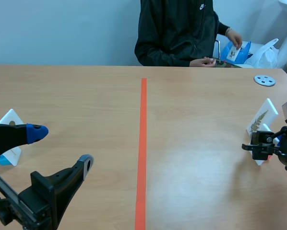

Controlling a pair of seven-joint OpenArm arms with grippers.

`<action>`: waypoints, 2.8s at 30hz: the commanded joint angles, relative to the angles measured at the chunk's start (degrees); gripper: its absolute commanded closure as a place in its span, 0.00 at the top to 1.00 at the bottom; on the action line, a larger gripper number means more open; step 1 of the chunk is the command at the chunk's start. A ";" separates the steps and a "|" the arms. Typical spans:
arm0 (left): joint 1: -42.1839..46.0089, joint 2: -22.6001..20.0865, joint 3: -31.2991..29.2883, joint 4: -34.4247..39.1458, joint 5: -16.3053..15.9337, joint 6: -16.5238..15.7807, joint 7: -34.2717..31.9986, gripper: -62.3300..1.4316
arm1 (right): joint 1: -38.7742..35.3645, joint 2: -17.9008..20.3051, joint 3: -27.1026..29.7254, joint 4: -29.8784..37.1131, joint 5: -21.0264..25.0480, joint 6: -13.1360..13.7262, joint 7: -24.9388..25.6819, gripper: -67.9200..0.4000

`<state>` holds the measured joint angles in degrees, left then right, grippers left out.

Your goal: Sort the leaf by its shape. The table is split by an orange tape line. A compound leaf with several leaflets goes to the left side, a simple leaf with one blade goes to the right side. Return to the home posture when a red brick is placed on the table.

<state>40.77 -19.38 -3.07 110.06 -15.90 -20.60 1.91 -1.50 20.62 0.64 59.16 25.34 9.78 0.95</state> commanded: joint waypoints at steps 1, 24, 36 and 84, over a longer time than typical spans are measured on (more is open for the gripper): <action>-0.02 0.13 -0.26 0.37 -0.55 -0.09 -0.85 1.00 | 0.22 1.95 1.01 3.67 0.42 1.07 0.72 0.46; -0.02 0.11 -0.26 0.37 -0.55 -0.09 -0.83 1.00 | -23.45 4.94 11.85 37.90 6.03 23.58 -3.41 0.91; 0.00 0.11 -0.26 0.37 -0.55 -0.09 -0.76 1.00 | -34.75 4.74 11.78 51.74 8.76 26.08 -7.39 1.00; 0.00 0.11 -0.26 0.37 -0.57 -0.09 -0.76 1.00 | -34.82 4.61 6.14 52.65 7.87 16.74 -8.57 1.00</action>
<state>40.77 -19.38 -3.07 110.06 -15.90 -20.60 1.93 -37.01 24.47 6.35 111.63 32.80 26.76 -8.08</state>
